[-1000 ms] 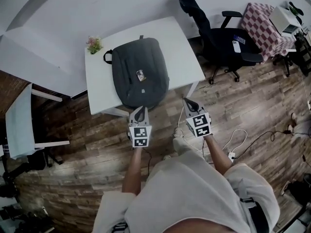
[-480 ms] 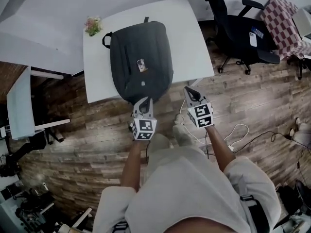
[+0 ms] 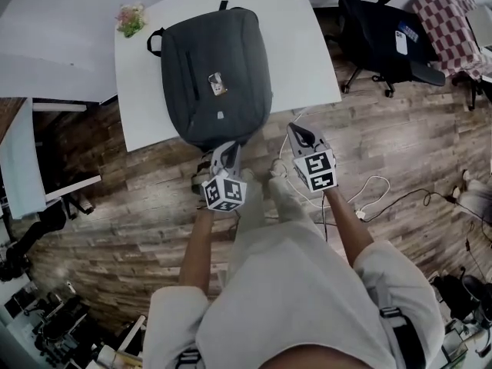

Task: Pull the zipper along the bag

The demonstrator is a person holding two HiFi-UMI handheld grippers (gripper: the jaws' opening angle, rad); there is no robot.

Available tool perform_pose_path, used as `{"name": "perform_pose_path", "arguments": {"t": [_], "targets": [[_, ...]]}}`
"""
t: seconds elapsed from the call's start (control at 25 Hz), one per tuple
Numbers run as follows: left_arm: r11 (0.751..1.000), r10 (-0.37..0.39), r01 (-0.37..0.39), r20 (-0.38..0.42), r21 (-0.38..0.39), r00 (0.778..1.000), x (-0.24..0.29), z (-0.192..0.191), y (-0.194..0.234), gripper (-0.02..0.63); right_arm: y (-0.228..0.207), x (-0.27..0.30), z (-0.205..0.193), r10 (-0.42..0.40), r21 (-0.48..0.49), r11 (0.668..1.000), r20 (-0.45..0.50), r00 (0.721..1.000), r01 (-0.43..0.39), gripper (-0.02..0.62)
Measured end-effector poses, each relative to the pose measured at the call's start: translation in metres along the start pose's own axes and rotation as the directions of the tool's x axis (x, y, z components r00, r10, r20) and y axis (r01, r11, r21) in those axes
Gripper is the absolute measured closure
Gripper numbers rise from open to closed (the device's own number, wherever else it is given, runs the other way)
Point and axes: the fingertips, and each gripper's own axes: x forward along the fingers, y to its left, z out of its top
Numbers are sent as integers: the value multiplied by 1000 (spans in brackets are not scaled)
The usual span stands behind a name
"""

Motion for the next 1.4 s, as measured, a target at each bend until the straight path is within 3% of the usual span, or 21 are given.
{"name": "perform_pose_path", "arguments": {"t": [0.12, 0.2, 0.36, 0.52, 0.68, 0.88, 1.0, 1.12, 1.4], "targets": [[992, -39, 42, -26, 116, 999, 2, -6, -4, 572, 7, 3, -4, 5, -8, 1000, -12, 1000, -5, 581], [982, -69, 77, -51, 173, 996, 6, -9, -8, 501, 10, 6, -7, 8, -17, 1000, -19, 1000, -8, 581], [966, -92, 105, -65, 235, 994, 13, -11, -7, 434, 10, 15, -7, 11, -37, 999, -19, 1000, -11, 581], [951, -86, 111, -101, 290, 991, 18, -15, -4, 422, 5, 30, -7, -3, -55, 998, -24, 1000, 1, 581], [943, -94, 128, -124, 307, 988, 23, -13, -1, 425, -3, 44, -4, 1, -63, 998, -26, 1000, -2, 581], [923, -124, 175, -167, 342, 978, 27, -18, -8, 489, -4, 56, -9, 0, -67, 998, -42, 999, -3, 581], [937, -128, 171, -158, 305, 979, 25, -17, -5, 526, -8, 65, -12, -9, -60, 998, -52, 999, 6, 581], [952, -122, 153, -130, 266, 984, 21, -11, -1, 535, -15, 73, -16, -18, -46, 999, -65, 998, 15, 532], [958, -97, 120, -100, 262, 990, 10, -4, 7, 541, -24, 100, -14, -50, -35, 998, -92, 995, 47, 479]]}}
